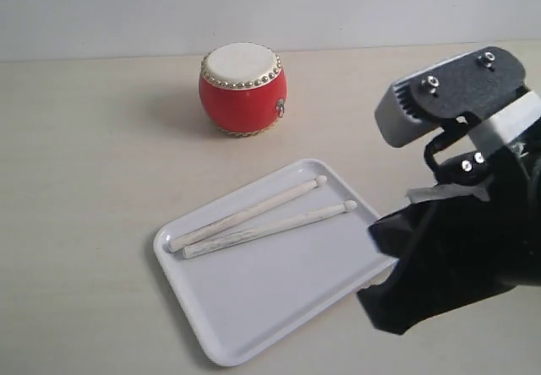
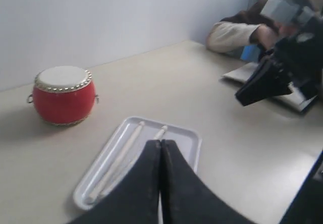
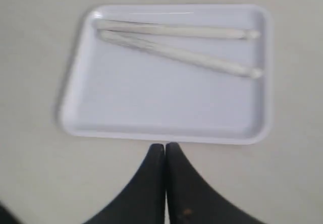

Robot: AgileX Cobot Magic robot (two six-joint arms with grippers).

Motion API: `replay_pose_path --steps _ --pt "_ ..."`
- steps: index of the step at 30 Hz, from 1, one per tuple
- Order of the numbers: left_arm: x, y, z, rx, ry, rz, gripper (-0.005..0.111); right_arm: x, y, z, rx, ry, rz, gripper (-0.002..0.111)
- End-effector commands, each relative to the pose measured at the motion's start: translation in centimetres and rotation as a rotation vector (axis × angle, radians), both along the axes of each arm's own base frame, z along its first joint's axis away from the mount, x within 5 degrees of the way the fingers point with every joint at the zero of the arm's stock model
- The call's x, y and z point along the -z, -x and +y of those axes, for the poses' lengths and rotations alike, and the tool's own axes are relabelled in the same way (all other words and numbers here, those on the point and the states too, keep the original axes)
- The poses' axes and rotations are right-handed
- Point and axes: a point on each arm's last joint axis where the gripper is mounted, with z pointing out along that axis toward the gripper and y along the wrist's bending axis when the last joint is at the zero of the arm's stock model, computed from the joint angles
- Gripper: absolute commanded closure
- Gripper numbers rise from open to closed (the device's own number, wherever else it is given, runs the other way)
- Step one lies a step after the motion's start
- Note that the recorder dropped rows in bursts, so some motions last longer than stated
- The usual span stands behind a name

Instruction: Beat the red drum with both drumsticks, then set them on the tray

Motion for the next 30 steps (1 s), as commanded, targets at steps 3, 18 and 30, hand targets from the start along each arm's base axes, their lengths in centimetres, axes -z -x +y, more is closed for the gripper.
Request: replay_pose_path --steps 3,18,30 --pt "1.2 -0.9 -0.8 0.006 0.147 0.031 0.107 -2.9 -0.7 -1.4 -0.053 0.002 -0.300 0.108" --pt "1.0 -1.6 -0.2 -0.057 -0.066 -0.229 0.107 -4.0 0.0 -2.0 -0.086 -0.100 -0.356 0.108" --pt "1.0 -1.6 -0.2 -0.057 -0.066 -0.229 0.107 -4.0 0.0 -2.0 -0.086 -0.100 -0.356 0.108"
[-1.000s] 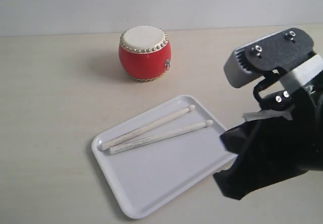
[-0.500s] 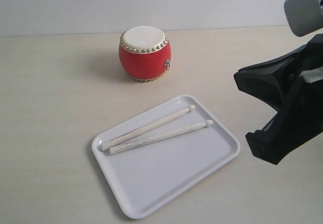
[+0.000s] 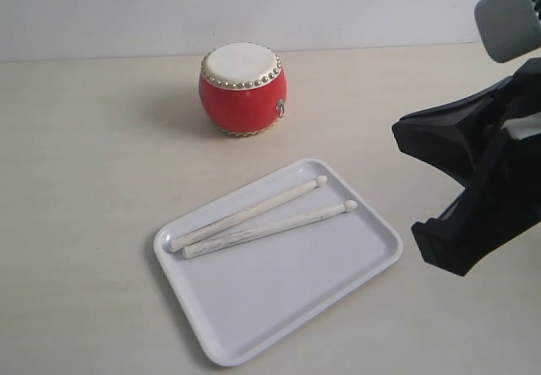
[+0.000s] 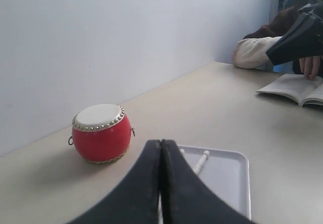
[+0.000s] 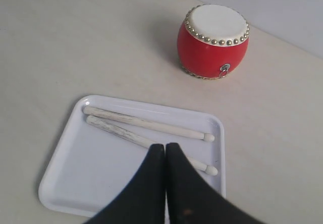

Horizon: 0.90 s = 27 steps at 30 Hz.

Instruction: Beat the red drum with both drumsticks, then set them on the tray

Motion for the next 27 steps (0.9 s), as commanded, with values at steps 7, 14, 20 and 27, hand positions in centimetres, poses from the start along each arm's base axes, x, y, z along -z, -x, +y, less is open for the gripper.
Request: replay_pose_path --steps 7,14,20,27 --pt "0.2 -0.3 0.3 -0.035 -0.131 -0.111 0.107 -0.1 0.1 0.0 -0.005 -0.006 -0.007 0.108" --pt "0.3 -1.3 0.7 -0.302 -0.073 -0.124 0.107 -0.2 0.1 0.1 -0.020 -0.025 -0.016 0.108" --pt "5.1 -4.0 2.9 -0.734 0.388 -0.052 0.107 -0.2 0.1 0.1 -0.020 -0.025 -0.016 0.108" --pt "6.7 -4.2 2.8 -0.755 0.221 -0.052 0.107 -0.2 0.1 0.1 -0.019 -0.024 -0.016 0.108"
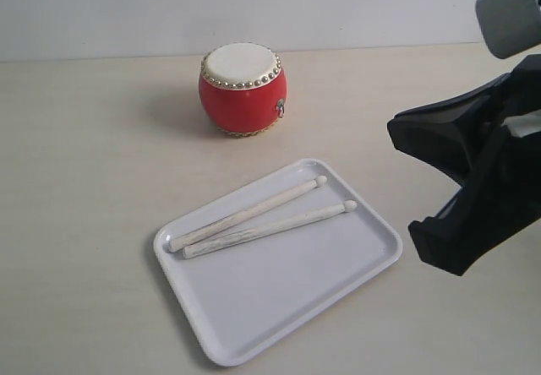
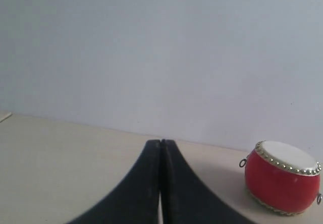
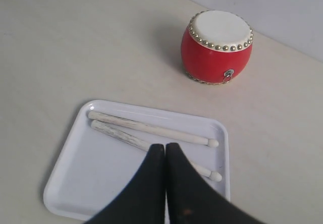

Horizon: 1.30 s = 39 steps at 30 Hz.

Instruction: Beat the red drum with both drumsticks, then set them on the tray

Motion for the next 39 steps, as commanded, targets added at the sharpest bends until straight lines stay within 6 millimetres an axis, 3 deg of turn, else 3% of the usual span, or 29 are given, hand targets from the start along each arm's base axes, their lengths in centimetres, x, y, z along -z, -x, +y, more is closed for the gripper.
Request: replay_pose_path --steps 1,13,23,39 --pt "0.22 0.01 -0.01 -0.014 -0.107 0.012 0.107 -0.11 0.05 -0.02 -0.006 -0.008 -0.008 0.108" --pt "0.24 0.00 0.00 -0.014 -0.101 0.014 0.107 -0.11 0.05 -0.02 -0.006 -0.008 -0.008 0.108" --pt "0.38 0.00 0.08 -0.032 -0.234 0.030 0.107 -0.11 0.05 -0.02 -0.006 -0.008 -0.008 0.108" --pt "0.40 -0.01 0.08 -0.031 -0.226 0.032 0.107 -0.11 0.05 -0.02 -0.006 -0.008 -0.008 0.108"
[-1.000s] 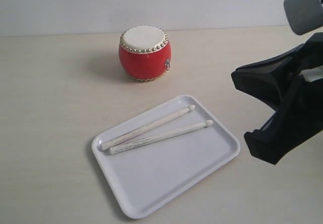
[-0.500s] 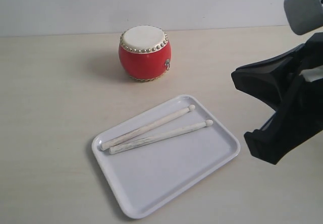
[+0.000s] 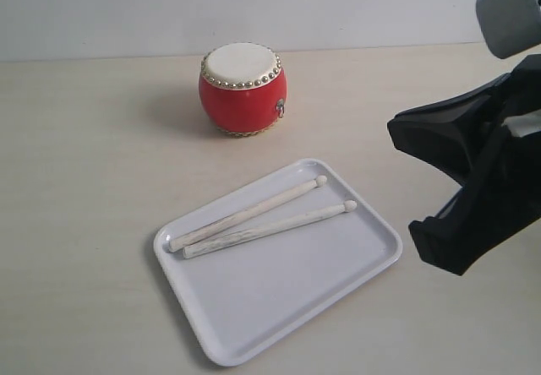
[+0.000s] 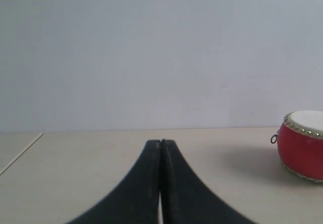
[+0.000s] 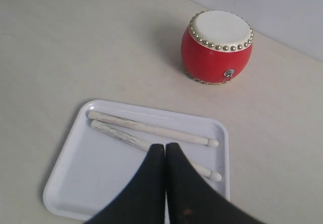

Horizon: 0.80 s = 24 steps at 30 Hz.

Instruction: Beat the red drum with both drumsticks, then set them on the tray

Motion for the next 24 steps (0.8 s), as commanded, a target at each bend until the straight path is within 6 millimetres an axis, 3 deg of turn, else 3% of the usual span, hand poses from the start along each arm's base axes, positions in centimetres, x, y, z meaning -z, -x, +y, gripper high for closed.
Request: replay_pose_path --steps 1,24 --pt "0.11 0.02 0.03 -0.006 -0.005 0.002 0.107 -0.11 0.05 -0.02 -0.006 -0.008 -0.008 0.108" --pt "0.11 0.02 0.03 -0.006 -0.005 0.002 0.107 -0.90 0.14 -0.77 -0.002 -0.036 -0.059 0.108"
